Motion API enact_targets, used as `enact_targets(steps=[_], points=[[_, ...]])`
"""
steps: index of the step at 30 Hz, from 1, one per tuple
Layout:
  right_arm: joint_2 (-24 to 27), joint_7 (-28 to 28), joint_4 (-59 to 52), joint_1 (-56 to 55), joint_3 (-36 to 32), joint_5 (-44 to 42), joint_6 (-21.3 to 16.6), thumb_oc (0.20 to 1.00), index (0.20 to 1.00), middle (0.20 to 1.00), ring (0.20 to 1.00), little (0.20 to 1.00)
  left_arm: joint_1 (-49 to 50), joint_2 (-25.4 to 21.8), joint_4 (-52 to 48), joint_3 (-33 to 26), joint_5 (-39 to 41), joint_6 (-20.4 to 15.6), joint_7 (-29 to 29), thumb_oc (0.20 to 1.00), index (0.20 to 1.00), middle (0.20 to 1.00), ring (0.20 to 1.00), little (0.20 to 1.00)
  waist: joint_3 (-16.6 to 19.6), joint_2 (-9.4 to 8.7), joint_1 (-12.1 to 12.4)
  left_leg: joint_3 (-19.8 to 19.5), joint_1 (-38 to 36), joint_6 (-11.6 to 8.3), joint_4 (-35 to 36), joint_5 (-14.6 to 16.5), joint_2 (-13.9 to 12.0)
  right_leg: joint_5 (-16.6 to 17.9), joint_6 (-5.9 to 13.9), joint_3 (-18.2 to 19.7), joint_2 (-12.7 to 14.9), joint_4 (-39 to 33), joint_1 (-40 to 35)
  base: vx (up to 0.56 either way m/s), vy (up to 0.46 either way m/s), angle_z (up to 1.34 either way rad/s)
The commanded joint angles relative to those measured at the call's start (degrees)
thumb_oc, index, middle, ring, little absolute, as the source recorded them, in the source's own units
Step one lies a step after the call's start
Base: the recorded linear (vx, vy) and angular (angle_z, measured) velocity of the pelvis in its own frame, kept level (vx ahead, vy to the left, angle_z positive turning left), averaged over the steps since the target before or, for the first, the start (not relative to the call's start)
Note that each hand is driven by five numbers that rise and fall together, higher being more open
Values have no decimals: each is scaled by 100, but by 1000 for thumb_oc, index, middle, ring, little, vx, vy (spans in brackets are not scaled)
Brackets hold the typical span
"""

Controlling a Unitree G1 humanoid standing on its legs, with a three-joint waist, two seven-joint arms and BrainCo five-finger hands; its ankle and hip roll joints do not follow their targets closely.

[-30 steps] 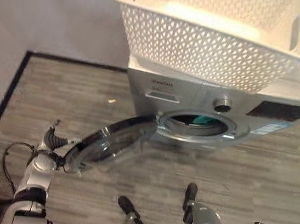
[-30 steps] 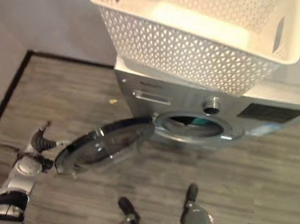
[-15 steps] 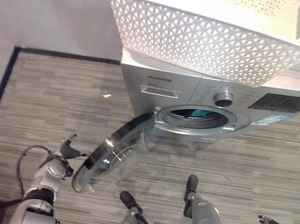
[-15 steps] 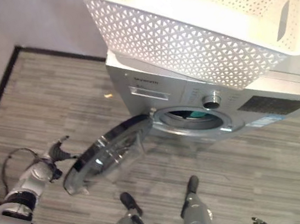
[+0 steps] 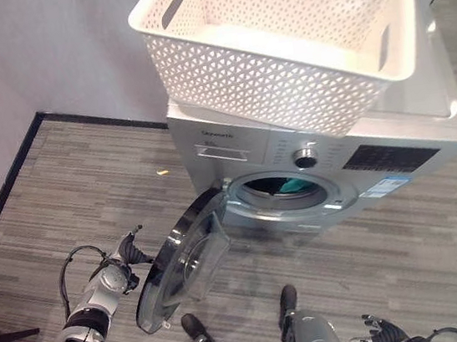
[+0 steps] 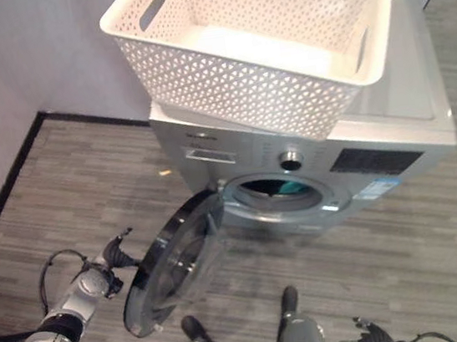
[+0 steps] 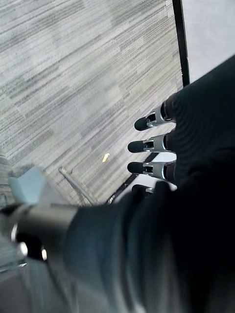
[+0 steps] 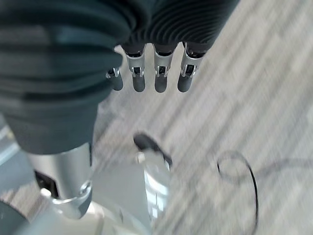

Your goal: Grab the laundry basket,head to the washer,open it,put in the laundry and shut it.

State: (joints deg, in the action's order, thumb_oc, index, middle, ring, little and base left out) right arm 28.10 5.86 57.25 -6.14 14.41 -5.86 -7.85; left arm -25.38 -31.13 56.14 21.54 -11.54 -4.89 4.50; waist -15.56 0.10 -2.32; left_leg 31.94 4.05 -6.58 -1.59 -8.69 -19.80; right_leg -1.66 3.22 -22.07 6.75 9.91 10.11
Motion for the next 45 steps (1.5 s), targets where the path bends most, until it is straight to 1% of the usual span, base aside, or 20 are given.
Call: enact_targets(steps=[1, 3, 4, 9, 10, 13, 15, 21, 22, 25, 26, 27, 28, 30, 31, 35, 38, 39, 41, 45], points=[[258, -186, 177, 78, -169, 44, -8, 1000, 1000, 1000, 1000, 1000, -140, 757, -572, 143, 161, -178, -263, 1000, 1000, 1000, 1000, 1000, 10, -49, -143, -124, 532, -575, 537, -1287, -92, -305, 273, 203, -201, -187, -627, -127, -240, 0], [302, -224, 234, 125, -201, 63, 17, 1000, 1000, 1000, 1000, 1000, -109, 989, -660, 273, 204, -190, -373, 1000, 1000, 1000, 1000, 1000, 12, -34, -161, -172, 455, -537, 516, -1183, -62, -308, 273, 240, -209, -226, -656, -107, -206, -2], [332, -295, 438, 185, -304, 77, 68, 1000, 1000, 1000, 1000, 1000, -120, 1445, -756, 461, 296, -140, -380, 1000, 1000, 1000, 1000, 1000, 50, -70, -183, -341, 405, -433, 287, -865, 138, -228, 264, 274, -169, -433, -757, -42, -108, -7], [270, -356, 812, 278, -284, 138, 127, 1000, 1000, 1000, 1000, 1000, -345, 2198, -808, 1165, 375, -208, -543, 1000, 1000, 1000, 1000, 1000, 146, -43, -284, -432, 408, -242, 16, -541, 449, 68, 256, 332, -126, -763, -785, -75, -104, -6], [114, -358, 1024, 366, -119, 64, 181, 1000, 1000, 1000, 1000, 1000, -803, 2782, -1012, 1998, 393, -320, -738, 1000, 1000, 1000, 1000, 1000, 252, -35, -444, -530, 365, -200, -133, -337, 707, 176, 267, 437, -94, -948, -867, 1, -68, 2], [-42, -366, 1078, 414, -11, 9, 197, 1000, 1000, 1000, 1000, 1000, -958, 3165, -1172, 2434, 582, -363, -761, 1000, 1000, 1000, 1000, 1000, 310, -3, -551, -452, 319, -203, -160, -315, 756, 221, 282, 442, -74, -1025, -893, 1, -26, 6], [-120, -360, 1004, 380, 107, -115, 181, 1000, 1000, 1000, 1000, 1000, -1173, 3516, -1448, 2909, 854, -457, -1040, 1000, 1000, 1000, 1000, 1000, 322, 22, -611, -492, 372, -289, -193, -584, 721, 226, 258, 466, -68, -1058, -934, 22, -5, -18], [-184, -310, 669, 228, 263, -228, 164, 1000, 1000, 1000, 1000, 1000, -1392, 3686, -1655, 3265, 1101, -371, -1281, 1000, 1000, 1000, 1000, 1000, 244, 99, -750, -635, 445, -323, -265, -817, 755, 201, 165, 593, -98, -1003, -951, 27, -15, 13], [-186, -339, 724, 195, 276, -152, 164, 1000, 1000, 1000, 1000, 1000, -1423, 3645, -1543, 3299, 849, -355, -1245, 1000, 1000, 1000, 1000, 1000, 177, 137, -700, -781, 541, -394, -132, -954, 766, 254, 177, 604, -61, -1079, -929, -23, 13, 9], [-262, -484, 632, 147, 93, -383, 168, 1000, 1000, 1000, 1000, 1000, -1493, 3533, -1496, 3136, 619, -332, -1055, 1000, 1000, 1000, 1000, 1000, 153, 101, -749, -929, 664, -394, 10, -899, 758, 313, 235, 537, 122, -1068, -834, -56, 45, 7], [-347, -508, 648, 192, 11, -539, 191, 1000, 1000, 1000, 1000, 1000, -1538, 3527, -1287, 2994, 590, -295, -936, 1000, 1000, 1000, 1000, 1000, 161, 68, -906, -760, 471, -334, -233, -553, 791, 353, 244, 492, 198, -1072, -763, -86, -10, 8], [-346, -508, 650, 200, 13, -540, 191, 1000, 1000, 1000, 1000, 1000, -1546, 3529, -1279, 2989, 588, -299, -932, 1000, 1000, 1000, 1000, 1000, 159, 73, -904, -752, 490, -318, -247, -554, 785, 377, 242, 495, 195, -1080, -751, -182, -36, -7], [-449, -473, 717, 98, 22, -573, 232, 1000, 1000, 1000, 1000, 1000, -1584, 3610, -864, 2910, 486, -257, -808, 1000, 1000, 1000, 1000, 1000, 197, 75, -1103, -381, 93, -265, -426, -65, 916, 485, 279, 377, 231, -1134, -658, -173, -1, -12], [-490, -462, 751, 29, 18, -595, 248, 1000, 1000, 1000, 1000, 1000, -1609, 3654, -731, 2887, 514, -254, -798, 1000, 1000, 1000, 1000, 1000, 213, 96, -1190, -322, -99, -205, -362, 173, 1046, 557, 310, 332, 256, -1128, -597, -150, 54, 32], [-592, -443, 930, -1, -16, -626, 290, 1000, 1000, 1000, 1000, 1000, -1627, 3723, -530, 2809, 609, -216, -729, 1000, 1000, 1000, 1000, 1000, 279, 119, -1305, -312, -346, -103, -149, 473, 1251, 669, 376, 253, 295, -1080, -480, -82, 95, 58], [-694, -420, 1117, 26, -18, -687, 316, 1000, 1000, 1000, 1000, 1000, -1585, 3778, -464, 2823, 642, -202, -711, 1000, 1000, 1000, 1000, 1000, 337, 150, -1357, -256, -522, 92, 254, 603, 1419, 807, 453, 319, 302, -963, -340, -88, 157, 20], [-750, -419, 1061, 130, 128, -653, 313, 1000, 1000, 1000, 1000, 1000, -1647, 3967, -771, 3099, 734, -293, -834, 1000, 1000, 1000, 1000, 1000, 363, 51, -1354, -242, -538, 195, 360, 693, 1549, 993, 562, 419, 371, -992, -219, -87, 155, -10], [-728, -325, 873, 84, 255, -650, 261, 1000, 1000, 1000, 1000, 1000, -1543, 4139, -1294, 3415, 1348, -406, -1146, 1000, 1000, 1000, 1000, 1000, 373, -19, -1334, -225, -566, 246, 425, 753, 1644, 1108, 654, 473, 427, -1039, -187, -47, 70, -20], [-722, -356, 726, 49, 231, -747, 210, 1000, 1000, 1000, 1000, 1000, -1500, 4233, -1456, 3633, 1444, -397, -1326, 1000, 1000, 1000, 1000, 1000, 408, -54, -1320, -233, -584, 282, 479, 763, 1714, 1167, 707, 491, 485, -1049, -167, -44, 96, -10], [-661, -585, 182, 192, 158, -929, 158, 1000, 1000, 1000, 1000, 1000, -1668, 4281, -1699, 3755, 1363, -400, -1236, 1000, 1000, 1000, 1000, 1000, 286, -225, -1401, -218, -442, 344, 152, 947, 1761, 1196, 751, 627, 589, -844, -15, -85, 111, 4]])
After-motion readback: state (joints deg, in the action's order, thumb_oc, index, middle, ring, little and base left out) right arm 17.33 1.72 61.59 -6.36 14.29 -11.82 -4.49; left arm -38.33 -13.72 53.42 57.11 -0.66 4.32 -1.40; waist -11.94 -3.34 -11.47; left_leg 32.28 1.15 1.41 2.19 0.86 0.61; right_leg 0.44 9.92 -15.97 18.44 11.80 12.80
